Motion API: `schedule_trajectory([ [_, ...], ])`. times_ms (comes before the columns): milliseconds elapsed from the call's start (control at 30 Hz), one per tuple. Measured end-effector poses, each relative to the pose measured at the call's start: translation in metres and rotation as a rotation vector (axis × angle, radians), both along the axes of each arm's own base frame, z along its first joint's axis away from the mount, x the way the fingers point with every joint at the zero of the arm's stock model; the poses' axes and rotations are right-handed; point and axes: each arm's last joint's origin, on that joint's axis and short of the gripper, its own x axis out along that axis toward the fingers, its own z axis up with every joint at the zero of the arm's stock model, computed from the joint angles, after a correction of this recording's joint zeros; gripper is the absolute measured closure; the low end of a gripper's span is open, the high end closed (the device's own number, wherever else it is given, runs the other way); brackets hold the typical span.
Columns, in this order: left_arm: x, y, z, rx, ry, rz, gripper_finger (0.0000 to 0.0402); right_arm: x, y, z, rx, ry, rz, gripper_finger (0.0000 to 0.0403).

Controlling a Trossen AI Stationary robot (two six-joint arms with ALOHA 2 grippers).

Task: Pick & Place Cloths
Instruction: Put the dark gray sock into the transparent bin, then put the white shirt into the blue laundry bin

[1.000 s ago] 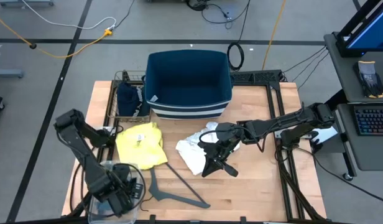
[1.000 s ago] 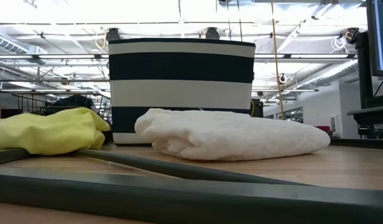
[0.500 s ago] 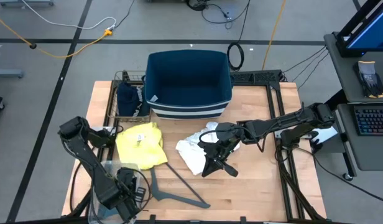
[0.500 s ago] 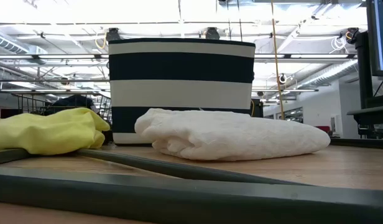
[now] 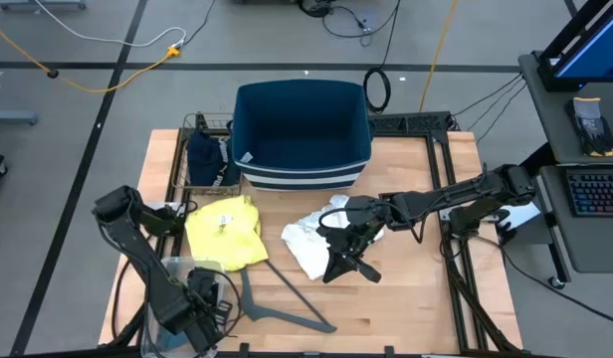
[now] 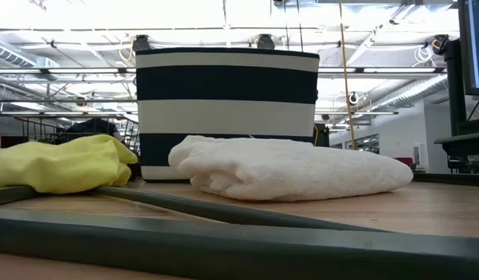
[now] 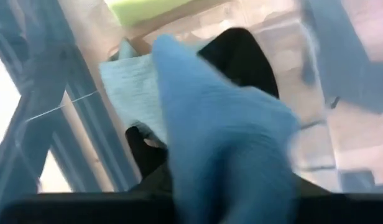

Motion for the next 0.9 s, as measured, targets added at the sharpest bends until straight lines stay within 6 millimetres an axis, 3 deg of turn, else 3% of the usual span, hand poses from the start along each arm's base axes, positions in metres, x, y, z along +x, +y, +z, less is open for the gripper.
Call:
schedule_trajectory([
  [233,-0.010,0.008,0.020,-0.121,0.069,-0.048,0.0189,0.000,0.000,0.000,0.010,0.010,-0.004,0.0403],
  [400,-0.020,0.021,0.046,-0.207,0.015,-0.047,0.0153,0.000,0.000,0.000,0.012,0.012,-0.002,0.0403],
  [667,-0.035,0.051,0.084,-0.198,-0.267,-0.021,0.0156,-0.003,-0.001,-0.007,-0.008,0.093,-0.007,0.0403],
  [900,-0.036,0.072,0.102,0.000,-0.612,-0.128,0.0179,-0.013,-0.008,-0.031,-0.230,0.287,-0.151,0.0403],
])
